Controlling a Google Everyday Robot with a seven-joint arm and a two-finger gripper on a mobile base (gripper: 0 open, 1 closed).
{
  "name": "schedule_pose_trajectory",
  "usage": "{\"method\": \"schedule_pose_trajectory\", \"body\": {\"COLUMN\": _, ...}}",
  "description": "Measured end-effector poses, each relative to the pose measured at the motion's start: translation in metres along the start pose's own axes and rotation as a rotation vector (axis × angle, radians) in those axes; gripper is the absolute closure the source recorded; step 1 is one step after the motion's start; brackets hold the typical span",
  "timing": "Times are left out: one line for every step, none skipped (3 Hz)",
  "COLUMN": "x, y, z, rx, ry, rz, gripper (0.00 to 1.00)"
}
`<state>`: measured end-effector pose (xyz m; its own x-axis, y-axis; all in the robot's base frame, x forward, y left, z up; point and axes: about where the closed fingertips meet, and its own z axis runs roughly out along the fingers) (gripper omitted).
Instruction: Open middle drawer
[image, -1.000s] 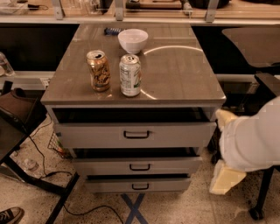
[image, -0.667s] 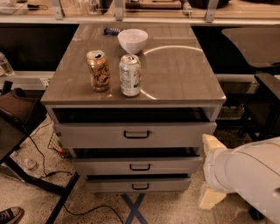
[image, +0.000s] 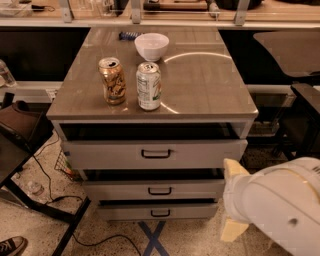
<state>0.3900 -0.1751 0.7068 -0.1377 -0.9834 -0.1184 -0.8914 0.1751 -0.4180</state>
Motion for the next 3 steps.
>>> {"method": "schedule_pose_trajectory", "body": {"x": -0.030, "y": 0.034, "z": 0.057, "rx": -0.086, "ry": 0.016, "rz": -0.108, "gripper": 0.00}}
{"method": "schedule_pose_trajectory", "body": {"x": -0.055, "y": 0.058, "z": 0.108, "rx": -0.141, "ry": 0.030, "rz": -0.206, "gripper": 0.00}}
{"method": "schedule_pose_trajectory", "body": {"x": -0.069, "y": 0.066, "z": 0.144, "rx": -0.157, "ry": 0.040, "rz": -0.225, "gripper": 0.00}}
